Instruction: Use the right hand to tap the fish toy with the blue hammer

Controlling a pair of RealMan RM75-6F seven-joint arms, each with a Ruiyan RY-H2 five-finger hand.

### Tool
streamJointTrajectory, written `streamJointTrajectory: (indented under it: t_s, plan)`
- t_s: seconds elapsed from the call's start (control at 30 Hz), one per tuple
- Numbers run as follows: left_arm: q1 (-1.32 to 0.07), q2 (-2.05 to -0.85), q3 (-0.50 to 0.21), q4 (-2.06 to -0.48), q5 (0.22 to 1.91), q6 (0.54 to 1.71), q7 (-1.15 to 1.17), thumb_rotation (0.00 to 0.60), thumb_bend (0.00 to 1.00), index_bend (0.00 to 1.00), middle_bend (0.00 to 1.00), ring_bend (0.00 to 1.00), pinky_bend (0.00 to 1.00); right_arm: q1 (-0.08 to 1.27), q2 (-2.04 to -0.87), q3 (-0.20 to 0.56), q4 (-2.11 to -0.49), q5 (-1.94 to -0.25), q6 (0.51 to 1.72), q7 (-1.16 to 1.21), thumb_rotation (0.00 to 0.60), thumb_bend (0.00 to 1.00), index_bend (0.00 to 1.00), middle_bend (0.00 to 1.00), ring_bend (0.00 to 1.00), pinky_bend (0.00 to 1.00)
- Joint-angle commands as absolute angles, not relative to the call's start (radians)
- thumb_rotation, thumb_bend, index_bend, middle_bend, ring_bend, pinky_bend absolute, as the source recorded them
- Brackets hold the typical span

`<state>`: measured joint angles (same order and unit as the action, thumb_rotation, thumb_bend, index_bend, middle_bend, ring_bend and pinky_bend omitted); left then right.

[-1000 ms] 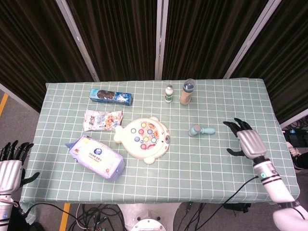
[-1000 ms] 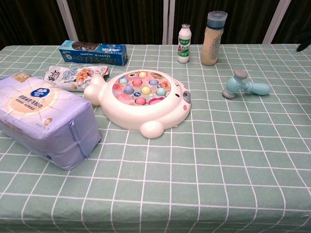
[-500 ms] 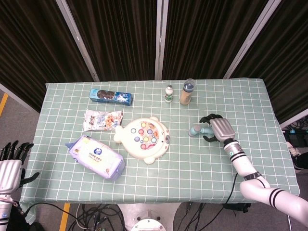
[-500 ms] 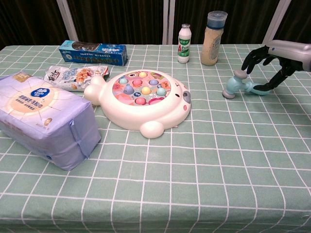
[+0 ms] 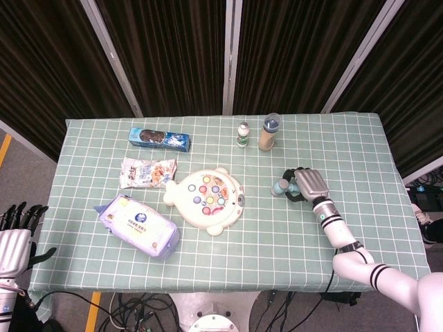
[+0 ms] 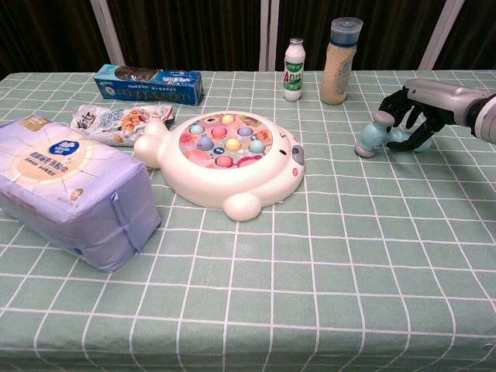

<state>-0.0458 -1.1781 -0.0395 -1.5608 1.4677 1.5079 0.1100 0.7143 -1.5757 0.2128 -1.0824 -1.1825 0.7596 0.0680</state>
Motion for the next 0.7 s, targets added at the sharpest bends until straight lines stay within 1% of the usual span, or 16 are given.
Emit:
streamJointTrajectory:
  t_s: [0.03,0.13,0.57,0.7]
  plan:
    - [-0.045,-1.178,-0.04,-1.561,1.467,1.51,0.11,0.6,0.0,0.17,0.14,0.0,0.0,0.716,-1.581,0.21,-1.073,-1.193,0.764,0.082,0.6,0.25,0.44,0.42,0.31,0.34]
    - [-0.044,-1.177,-0.04,-1.563,1.468,1.512,0.113,0.6,0.0,0.17,0.14,0.0,0.0,0.716,-1.585,0.208,-1.066,-1.202,0.765,0.099,0.6,0.26,0.45,0.43,0.32,0.37]
    - [-0.041,-1.176,-0.038,-1.57,1.468,1.515,0.121,0.6,0.0,0.17,0.14,0.0,0.0,0.714,-1.611,0.196,-1.006,-1.247,0.772,0.188,0.6,0.3,0.51,0.47,0.36,0.42]
    - [-0.04,-1.176,-0.038,-1.571,1.468,1.517,0.121,0.6,0.0,0.17,0.14,0.0,0.0,0.717,-1.617,0.194,-0.992,-1.257,0.773,0.208,0.6,0.33,0.53,0.49,0.38,0.44]
